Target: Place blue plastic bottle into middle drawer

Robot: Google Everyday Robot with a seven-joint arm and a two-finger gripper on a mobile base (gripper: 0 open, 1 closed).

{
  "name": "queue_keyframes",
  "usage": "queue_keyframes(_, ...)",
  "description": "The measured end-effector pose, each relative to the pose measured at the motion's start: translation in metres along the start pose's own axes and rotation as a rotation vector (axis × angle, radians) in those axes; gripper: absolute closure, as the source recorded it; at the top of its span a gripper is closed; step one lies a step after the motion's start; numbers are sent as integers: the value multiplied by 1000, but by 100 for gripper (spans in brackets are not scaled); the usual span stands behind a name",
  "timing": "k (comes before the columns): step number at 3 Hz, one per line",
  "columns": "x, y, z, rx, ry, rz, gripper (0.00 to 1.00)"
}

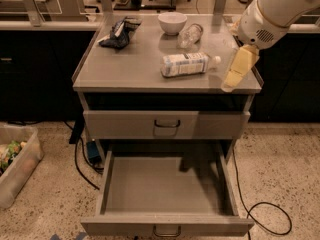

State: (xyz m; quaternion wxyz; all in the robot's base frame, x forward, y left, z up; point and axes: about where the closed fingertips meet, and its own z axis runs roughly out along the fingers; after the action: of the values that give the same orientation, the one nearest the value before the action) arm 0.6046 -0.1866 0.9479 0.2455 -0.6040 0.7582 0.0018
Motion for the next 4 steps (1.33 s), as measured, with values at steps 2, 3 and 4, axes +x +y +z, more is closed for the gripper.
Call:
queue_keyframes(2, -15, -24, 18, 24, -27, -26, 0)
queue_keyframes(3, -38, -55, 46, 19, -57, -55, 0)
queue_keyframes(4, -38, -55, 46, 19, -56, -56, 0)
